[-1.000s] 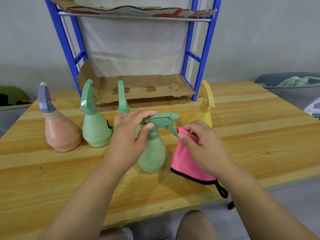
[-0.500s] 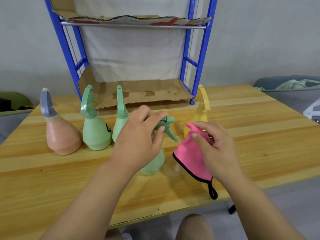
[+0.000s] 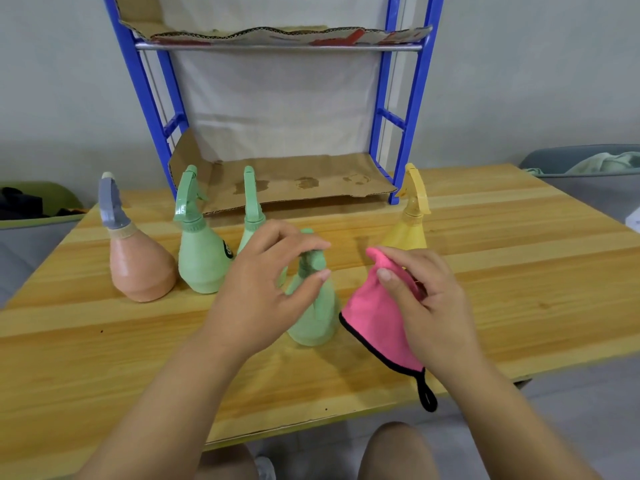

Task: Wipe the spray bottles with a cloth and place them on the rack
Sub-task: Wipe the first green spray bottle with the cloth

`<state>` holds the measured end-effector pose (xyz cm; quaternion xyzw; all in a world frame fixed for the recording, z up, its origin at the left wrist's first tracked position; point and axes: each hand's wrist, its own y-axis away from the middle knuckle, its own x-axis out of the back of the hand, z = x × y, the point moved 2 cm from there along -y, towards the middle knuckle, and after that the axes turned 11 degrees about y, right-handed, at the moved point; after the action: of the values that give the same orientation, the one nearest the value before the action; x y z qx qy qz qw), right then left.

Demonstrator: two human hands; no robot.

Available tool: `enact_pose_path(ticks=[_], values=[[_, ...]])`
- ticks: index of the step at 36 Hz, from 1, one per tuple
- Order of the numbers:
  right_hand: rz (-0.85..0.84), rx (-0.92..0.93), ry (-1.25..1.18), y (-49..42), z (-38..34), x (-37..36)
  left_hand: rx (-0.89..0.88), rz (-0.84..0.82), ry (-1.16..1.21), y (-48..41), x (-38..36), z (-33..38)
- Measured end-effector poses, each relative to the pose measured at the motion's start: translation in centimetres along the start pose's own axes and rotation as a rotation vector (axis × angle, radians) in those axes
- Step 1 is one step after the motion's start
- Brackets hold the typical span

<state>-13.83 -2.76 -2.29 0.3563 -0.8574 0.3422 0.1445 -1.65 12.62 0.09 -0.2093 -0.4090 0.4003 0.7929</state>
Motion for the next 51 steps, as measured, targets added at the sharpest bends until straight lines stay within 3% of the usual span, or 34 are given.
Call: enact_pose_path(ticks=[14, 23, 34, 40, 51], values=[[0.070, 0.055, 0.032, -1.6, -1.4, -2.9, 0.253, 0.185, 0.319, 1.0, 1.6, -1.1], [0.102, 0.033, 0.021, -2.8, -1.8, -5.6, 0.286, 0.184, 0.362, 0.9, 1.6, -1.5], [0.122, 0.371, 0.083, -0.9, -2.3, -6.7, 0.301, 0.115, 0.378, 0.8, 2.0, -1.3], [0.198, 0.248, 0.010, -2.3, -3.2, -5.9, 0.316, 0.067, 0.368, 0.8, 2.5, -1.4], [0.068, 0.404, 0.085, 0.1, -2.6, -7.6, 0.344, 0.044, 0.427, 0.6, 2.6, -1.8]])
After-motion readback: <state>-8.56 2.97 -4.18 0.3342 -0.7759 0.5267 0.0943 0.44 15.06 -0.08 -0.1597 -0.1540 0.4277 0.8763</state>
